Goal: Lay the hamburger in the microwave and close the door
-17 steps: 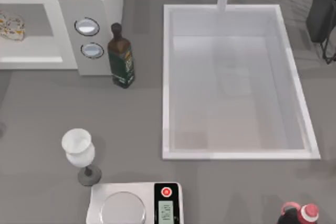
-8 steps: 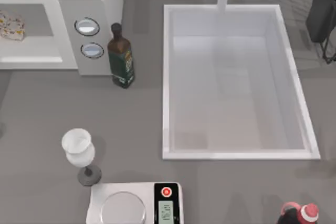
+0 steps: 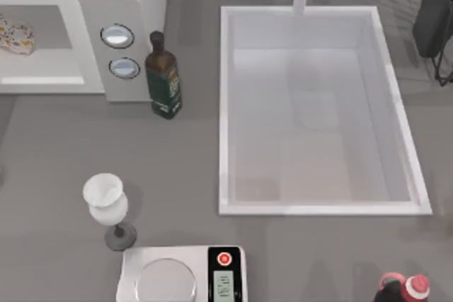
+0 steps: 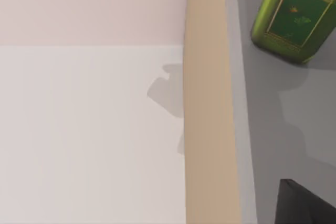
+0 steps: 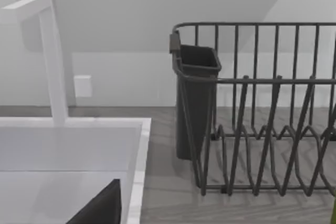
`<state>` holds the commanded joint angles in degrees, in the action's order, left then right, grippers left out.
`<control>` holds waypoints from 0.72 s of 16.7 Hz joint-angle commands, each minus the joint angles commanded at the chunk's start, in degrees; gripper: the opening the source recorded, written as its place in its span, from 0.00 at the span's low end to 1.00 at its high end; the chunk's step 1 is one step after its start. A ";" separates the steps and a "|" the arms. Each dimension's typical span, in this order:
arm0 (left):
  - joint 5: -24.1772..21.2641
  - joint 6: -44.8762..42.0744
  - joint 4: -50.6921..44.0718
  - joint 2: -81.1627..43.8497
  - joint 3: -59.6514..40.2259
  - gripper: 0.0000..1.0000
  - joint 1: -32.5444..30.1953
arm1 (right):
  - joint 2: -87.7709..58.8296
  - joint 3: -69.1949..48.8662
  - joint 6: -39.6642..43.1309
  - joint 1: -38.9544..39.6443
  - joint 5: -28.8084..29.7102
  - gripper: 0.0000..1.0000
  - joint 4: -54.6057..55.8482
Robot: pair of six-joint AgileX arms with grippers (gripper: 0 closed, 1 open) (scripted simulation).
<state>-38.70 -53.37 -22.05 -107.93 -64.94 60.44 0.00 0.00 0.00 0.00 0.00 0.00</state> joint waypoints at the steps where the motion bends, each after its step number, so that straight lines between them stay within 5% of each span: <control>1: 0.00 0.00 0.00 0.00 0.00 0.00 0.00 | 0.00 0.00 0.00 0.00 0.00 1.00 0.00; 6: 0.61 1.44 1.17 2.49 2.23 0.00 -1.45 | 0.00 0.00 0.00 0.00 0.00 1.00 0.00; 12: 3.94 8.81 8.37 14.63 18.48 0.00 -8.21 | 0.00 0.00 0.00 0.00 0.00 1.00 0.00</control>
<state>-34.76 -44.56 -13.69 -93.31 -46.46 52.23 0.00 0.00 0.00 0.00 0.00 0.00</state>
